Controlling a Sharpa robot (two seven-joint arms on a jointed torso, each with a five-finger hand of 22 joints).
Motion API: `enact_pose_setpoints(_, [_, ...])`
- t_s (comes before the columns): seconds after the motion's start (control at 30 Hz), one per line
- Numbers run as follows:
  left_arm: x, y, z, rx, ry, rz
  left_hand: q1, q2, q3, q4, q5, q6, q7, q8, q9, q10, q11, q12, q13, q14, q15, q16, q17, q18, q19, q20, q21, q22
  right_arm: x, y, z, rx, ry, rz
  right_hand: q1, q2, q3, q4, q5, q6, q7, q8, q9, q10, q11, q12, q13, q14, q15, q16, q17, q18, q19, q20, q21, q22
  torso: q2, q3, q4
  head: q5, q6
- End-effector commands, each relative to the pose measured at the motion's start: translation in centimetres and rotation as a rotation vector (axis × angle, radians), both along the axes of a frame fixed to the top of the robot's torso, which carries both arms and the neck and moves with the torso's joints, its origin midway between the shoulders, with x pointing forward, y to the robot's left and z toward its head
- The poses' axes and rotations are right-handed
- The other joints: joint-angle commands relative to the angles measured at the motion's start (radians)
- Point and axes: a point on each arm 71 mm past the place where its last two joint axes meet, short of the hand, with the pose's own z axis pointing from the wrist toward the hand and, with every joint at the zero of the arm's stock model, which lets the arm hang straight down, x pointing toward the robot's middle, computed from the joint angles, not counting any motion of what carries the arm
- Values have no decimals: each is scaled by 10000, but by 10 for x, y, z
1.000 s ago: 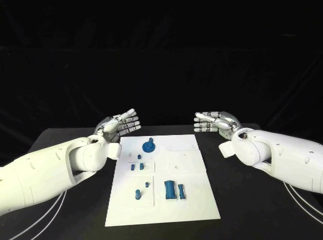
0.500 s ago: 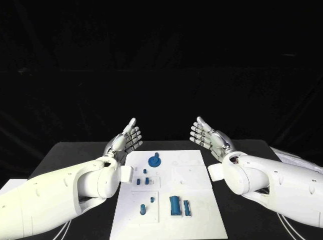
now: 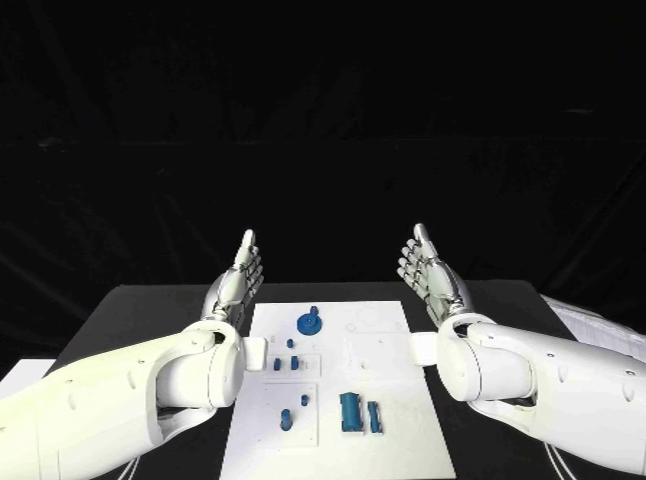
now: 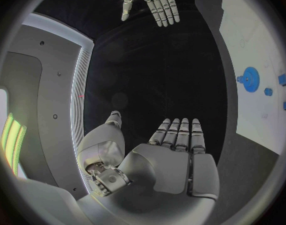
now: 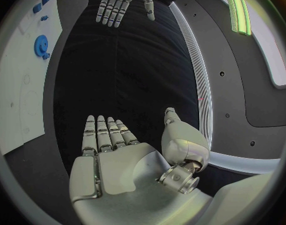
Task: Assemble the parts on the task board
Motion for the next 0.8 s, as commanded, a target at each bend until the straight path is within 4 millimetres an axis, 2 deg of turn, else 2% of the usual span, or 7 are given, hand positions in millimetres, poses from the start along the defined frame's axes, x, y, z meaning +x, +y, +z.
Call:
enact_pose_setpoints(0.03, [0,1,4,305,-512,208,-974,0,-167,3,-71,-653,-64,-70,-12,-673,-30,-69,-11,-728,-17,-37,-25,-149,-652,-126,-36,-107,0,-2,2,-84,-242,-411,-972,-8,11,52,-52,-657,-45,-34,-13,-737,-21,-60,-12,-805,-8,-68,-13,-209,-765,-65,-78,-14,-2,-1,0,1,0])
enact_pose_setpoints(0.53, [0,1,4,305,-512,208,-1910,0,-167,3,-71,-1254,-64,-70,-12,-1307,-30,-69,-11,-1435,-17,-37,-25,-149,-1254,-126,-36,-107,0,-2,2,-84,-242,-411,-1934,-8,11,52,-52,-1302,-45,-34,-13,-1475,-21,-60,-12,-1622,-8,-68,-13,-209,-1520,-65,-78,-14,-2,-1,0,1,0])
enact_pose_setpoints(0.57, [0,1,4,305,-512,208,-2053,0,-167,3,-71,-2036,-64,-70,-12,-2107,-30,-69,-11,-1534,-17,-37,-25,-149,-2049,-126,-36,-107,0,-2,2,-84,-242,-411,-2151,-8,11,52,-52,-2055,-45,-34,-13,-2320,-21,-60,-12,-1795,-8,-68,-13,-209,-1683,-65,-78,-14,-2,-1,0,1,0])
enact_pose_setpoints(0.6, [0,1,4,305,-512,208,-2238,0,-167,3,-71,-2036,-64,-70,-12,-2107,-30,-69,-11,-2276,-17,-37,-25,-149,-2049,-126,-36,-107,0,-2,2,-84,-242,-411,-2325,-8,11,52,-52,-2055,-45,-34,-13,-2320,-21,-60,-12,-2528,-8,-68,-13,-209,-2394,-65,-78,-14,-2,-1,0,1,0])
enact_pose_setpoints(0.63, [0,1,4,305,-512,208,-3057,0,-167,3,-71,-2036,-64,-70,-12,-2107,-30,-69,-11,-2276,-17,-37,-25,-149,-2049,-126,-36,-107,0,-2,2,-84,-242,-411,-3053,-8,11,52,-52,-2055,-45,-34,-13,-2320,-21,-60,-12,-2528,-8,-68,-13,-209,-2394,-65,-78,-14,-2,-1,0,1,0])
enact_pose_setpoints(0.8, [0,1,4,305,-512,208,-3057,0,-167,3,-71,-2036,-64,-70,-12,-2107,-30,-69,-11,-2276,-17,-37,-25,-149,-2049,-126,-36,-107,0,-2,2,-84,-242,-411,-3053,-8,11,52,-52,-2055,-45,-34,-13,-2320,-21,-60,-12,-2528,-8,-68,-13,-209,-2394,-65,-78,-14,-2,-1,0,1,0])
